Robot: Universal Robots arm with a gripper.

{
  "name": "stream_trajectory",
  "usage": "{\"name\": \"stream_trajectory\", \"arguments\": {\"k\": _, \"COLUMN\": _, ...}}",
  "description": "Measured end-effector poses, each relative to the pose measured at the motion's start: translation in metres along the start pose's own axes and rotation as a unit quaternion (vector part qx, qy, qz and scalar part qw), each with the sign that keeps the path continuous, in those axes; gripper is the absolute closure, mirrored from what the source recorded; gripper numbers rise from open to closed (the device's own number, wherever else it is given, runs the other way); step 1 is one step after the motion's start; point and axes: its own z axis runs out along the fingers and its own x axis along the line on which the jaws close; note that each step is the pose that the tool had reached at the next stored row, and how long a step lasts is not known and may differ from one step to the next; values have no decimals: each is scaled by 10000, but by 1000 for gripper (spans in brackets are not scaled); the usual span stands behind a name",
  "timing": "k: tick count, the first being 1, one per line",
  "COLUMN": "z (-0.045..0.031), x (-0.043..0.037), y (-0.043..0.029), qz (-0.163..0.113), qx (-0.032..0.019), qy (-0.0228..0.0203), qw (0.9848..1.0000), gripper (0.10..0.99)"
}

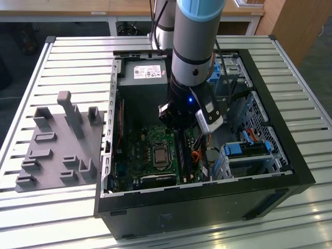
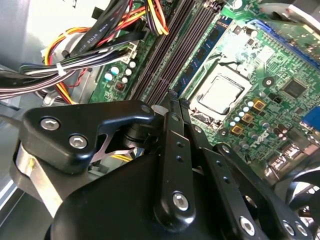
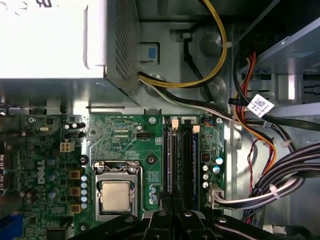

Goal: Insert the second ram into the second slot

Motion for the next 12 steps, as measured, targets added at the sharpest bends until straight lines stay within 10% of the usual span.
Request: {"name": "stream_trajectory", "arguments": {"k": 12, "z": 80, "x": -2, "y": -3, "qz": -97, "qx": 1, "qy": 2, "qw": 10000, "gripper": 965}}
